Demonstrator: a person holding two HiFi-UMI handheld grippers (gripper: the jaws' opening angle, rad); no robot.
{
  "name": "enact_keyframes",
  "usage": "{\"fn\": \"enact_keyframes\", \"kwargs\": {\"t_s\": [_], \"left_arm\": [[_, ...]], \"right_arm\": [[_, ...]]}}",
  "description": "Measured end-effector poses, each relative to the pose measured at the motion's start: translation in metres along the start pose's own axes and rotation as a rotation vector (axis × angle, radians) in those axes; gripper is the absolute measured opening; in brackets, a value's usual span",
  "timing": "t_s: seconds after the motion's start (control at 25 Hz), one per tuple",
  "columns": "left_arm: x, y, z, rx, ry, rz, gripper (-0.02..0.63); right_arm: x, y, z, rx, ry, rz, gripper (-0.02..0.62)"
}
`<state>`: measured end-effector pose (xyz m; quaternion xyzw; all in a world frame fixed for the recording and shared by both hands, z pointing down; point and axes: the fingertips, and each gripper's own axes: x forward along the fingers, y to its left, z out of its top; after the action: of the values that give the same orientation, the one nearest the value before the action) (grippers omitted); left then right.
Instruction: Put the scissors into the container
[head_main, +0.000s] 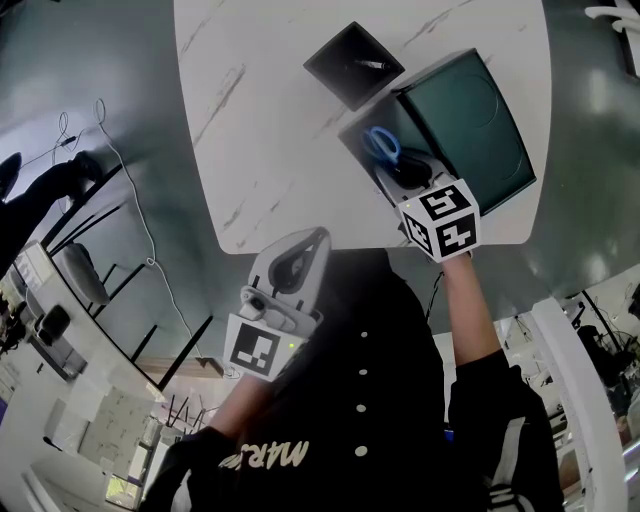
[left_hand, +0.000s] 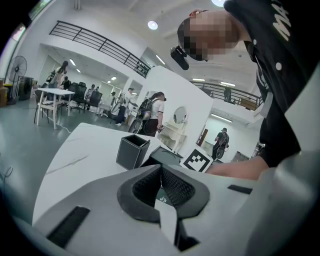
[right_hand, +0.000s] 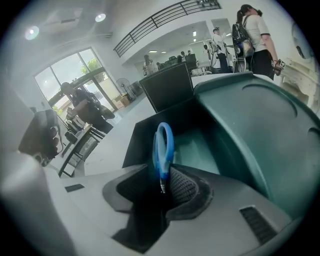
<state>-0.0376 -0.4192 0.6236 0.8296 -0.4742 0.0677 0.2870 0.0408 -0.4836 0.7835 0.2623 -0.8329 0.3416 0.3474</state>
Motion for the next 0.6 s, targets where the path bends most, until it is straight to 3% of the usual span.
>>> {"fn": "enact_keyframes", "kwargs": {"t_s": [0.16, 0.36, 0.6], "left_arm": [[-0.001, -0.003, 0.0, 0.001, 0.0, -0.004, 0.03], [-0.002, -0.005, 0.002, 0.013, -0.01, -0.007, 0.03], [-0.007, -0.014, 0.019, 0.05, -0.035, 0.006, 0.03]], "right_arm": [[-0.005, -0.008, 0.0, -0.019, 0.006, -0.062, 0.181], [-0.013, -0.013, 0.003, -0.075, 0.009, -0.115, 0.181], [-0.036, -0.006, 0.013, -0.098, -0.03, -0.132, 0.125]]}}
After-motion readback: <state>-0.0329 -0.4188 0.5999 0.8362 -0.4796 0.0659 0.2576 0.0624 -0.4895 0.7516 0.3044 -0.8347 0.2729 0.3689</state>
